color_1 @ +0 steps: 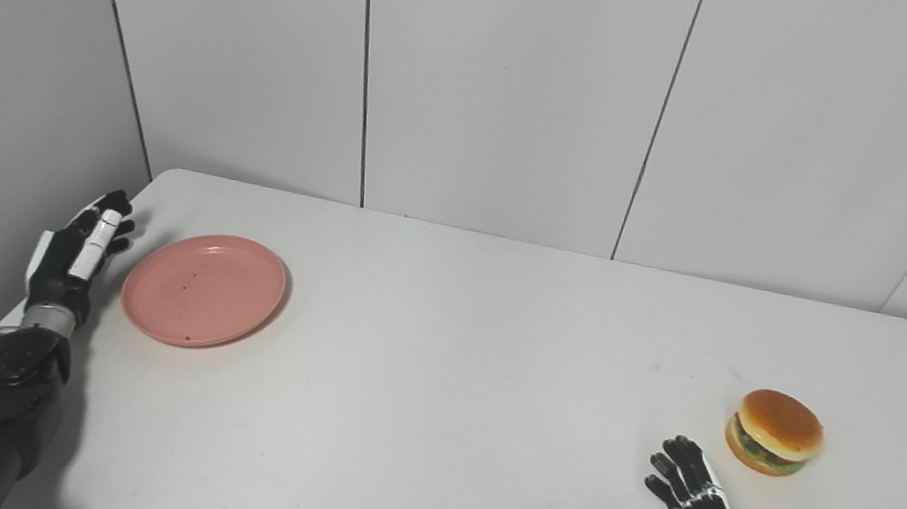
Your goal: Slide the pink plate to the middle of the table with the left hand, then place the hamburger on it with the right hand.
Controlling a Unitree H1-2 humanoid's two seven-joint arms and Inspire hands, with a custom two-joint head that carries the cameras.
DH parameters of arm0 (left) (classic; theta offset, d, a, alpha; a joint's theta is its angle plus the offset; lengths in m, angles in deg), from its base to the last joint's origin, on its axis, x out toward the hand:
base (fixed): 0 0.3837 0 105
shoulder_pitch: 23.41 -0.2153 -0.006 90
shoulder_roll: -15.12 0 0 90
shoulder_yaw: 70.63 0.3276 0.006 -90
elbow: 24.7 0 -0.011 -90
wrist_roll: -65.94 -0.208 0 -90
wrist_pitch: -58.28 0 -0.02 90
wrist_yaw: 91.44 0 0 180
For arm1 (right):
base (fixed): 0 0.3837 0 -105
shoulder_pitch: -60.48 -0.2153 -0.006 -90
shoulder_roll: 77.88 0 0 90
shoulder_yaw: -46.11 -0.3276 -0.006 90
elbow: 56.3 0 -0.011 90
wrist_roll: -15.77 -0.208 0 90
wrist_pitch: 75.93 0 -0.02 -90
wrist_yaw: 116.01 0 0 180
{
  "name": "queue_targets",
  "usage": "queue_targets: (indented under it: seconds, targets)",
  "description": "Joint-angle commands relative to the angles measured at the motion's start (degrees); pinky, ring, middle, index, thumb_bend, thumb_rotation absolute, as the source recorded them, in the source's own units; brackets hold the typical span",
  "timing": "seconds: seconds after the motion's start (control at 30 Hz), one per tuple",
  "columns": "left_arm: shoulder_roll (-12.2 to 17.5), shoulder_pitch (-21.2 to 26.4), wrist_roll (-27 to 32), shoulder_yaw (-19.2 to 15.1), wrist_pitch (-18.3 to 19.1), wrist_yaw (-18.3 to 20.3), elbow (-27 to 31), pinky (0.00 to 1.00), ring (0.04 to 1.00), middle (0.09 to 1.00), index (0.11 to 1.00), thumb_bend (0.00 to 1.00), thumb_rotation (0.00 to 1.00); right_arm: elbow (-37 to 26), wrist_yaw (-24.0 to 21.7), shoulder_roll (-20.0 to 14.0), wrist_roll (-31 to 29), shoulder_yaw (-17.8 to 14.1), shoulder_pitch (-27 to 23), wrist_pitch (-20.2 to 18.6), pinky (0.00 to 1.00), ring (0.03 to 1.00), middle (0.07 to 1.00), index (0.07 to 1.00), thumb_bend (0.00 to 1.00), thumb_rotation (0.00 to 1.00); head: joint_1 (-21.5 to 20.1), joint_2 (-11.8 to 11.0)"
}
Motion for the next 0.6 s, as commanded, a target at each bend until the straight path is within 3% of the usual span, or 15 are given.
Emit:
queue_targets:
  seconds: [0.0,0.2,0.37,0.5,0.57]
  targets:
    - [1.2,2.3,-0.4,0.9,-2.0,1.1,0.6,0.87,0.910,0.920,0.874,0.82,0.82,6.6,1.5,-0.9,1.1,-0.7,0.5,-3.5,0.87,0.898,0.919,0.907,0.94,0.93,0.0,0.0]
    - [0.2,1.9,-1.4,3.4,-2.0,2.1,0.3,0.83,0.902,0.924,0.878,0.85,0.83,6.2,1.7,-0.7,1.5,-0.6,0.5,-3.8,0.87,0.898,0.923,0.911,0.94,0.94,-0.4,0.0]
    - [-1.3,2.6,0.6,3.5,-1.9,3.4,-0.8,0.84,0.891,0.898,0.848,0.89,0.74,5.9,2.0,-0.4,1.8,-0.5,0.6,-4.1,0.87,0.896,0.923,0.911,0.94,0.94,-0.9,0.1]
    - [-2.5,2.7,0.3,4.2,-1.9,4.2,-0.4,0.85,0.879,0.892,0.834,0.96,0.73,5.1,2.6,-0.2,2.5,-0.2,0.9,-4.7,0.87,0.894,0.920,0.911,0.95,0.95,-1.2,0.2]
    - [-3.0,2.6,0.1,4.6,-1.9,4.3,-0.1,0.85,0.873,0.885,0.826,0.95,0.72,4.8,2.7,0.0,2.6,-0.1,0.9,-4.8,0.87,0.893,0.919,0.911,0.94,0.95,-1.3,0.1]
